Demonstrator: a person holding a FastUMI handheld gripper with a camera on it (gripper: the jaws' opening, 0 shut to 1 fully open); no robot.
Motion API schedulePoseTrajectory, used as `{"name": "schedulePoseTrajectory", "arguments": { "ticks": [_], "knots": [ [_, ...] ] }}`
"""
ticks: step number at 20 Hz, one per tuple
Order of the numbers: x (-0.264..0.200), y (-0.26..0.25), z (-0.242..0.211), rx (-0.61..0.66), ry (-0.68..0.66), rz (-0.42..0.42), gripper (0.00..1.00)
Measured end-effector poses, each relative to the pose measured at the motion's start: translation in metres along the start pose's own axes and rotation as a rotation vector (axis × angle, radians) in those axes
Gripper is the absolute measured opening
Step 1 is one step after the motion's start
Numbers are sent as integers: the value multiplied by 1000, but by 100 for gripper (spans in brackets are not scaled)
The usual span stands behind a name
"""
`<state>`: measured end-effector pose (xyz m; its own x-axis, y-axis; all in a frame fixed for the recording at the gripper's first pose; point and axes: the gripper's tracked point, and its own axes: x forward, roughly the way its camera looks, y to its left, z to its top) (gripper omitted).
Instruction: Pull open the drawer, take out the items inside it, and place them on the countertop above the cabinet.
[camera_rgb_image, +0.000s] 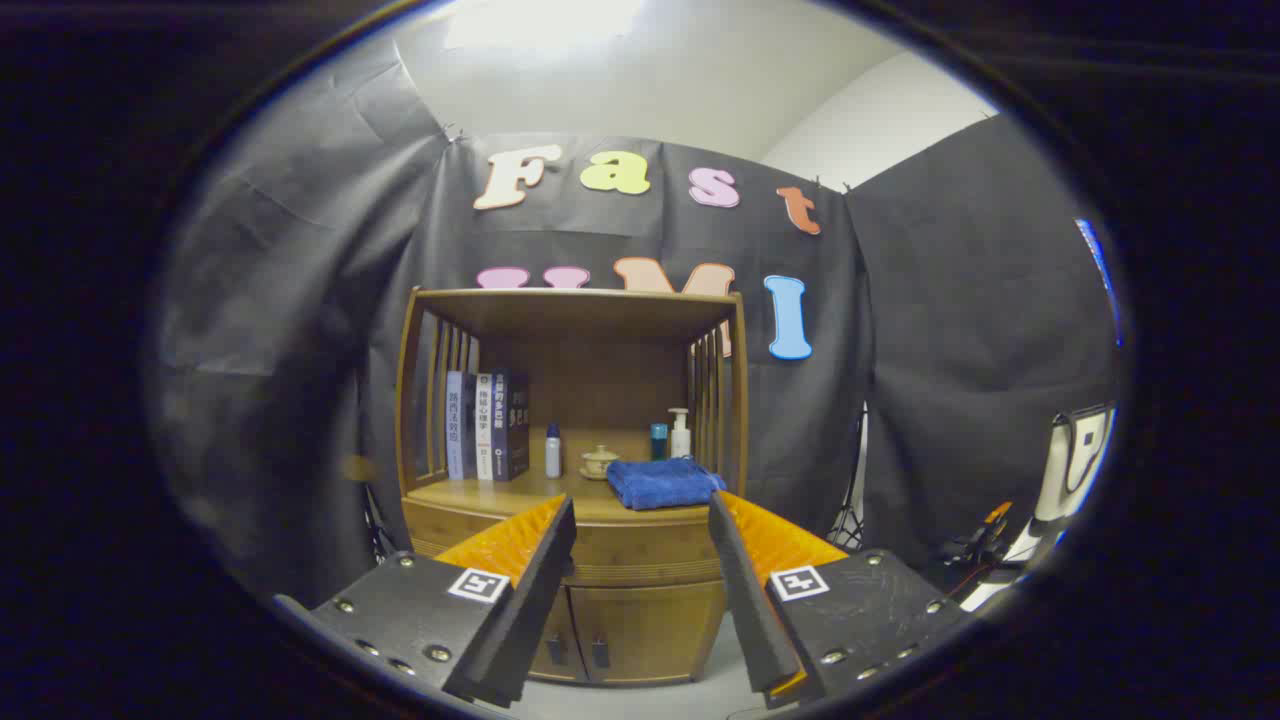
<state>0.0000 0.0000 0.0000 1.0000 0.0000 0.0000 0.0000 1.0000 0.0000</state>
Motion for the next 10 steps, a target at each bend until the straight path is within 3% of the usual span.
{"name": "schedulePoseTrajectory", "arguments": {
  "ticks": [10],
  "knots": [
    [1, 2, 1, -5, 13, 2, 80]
  ]
}}
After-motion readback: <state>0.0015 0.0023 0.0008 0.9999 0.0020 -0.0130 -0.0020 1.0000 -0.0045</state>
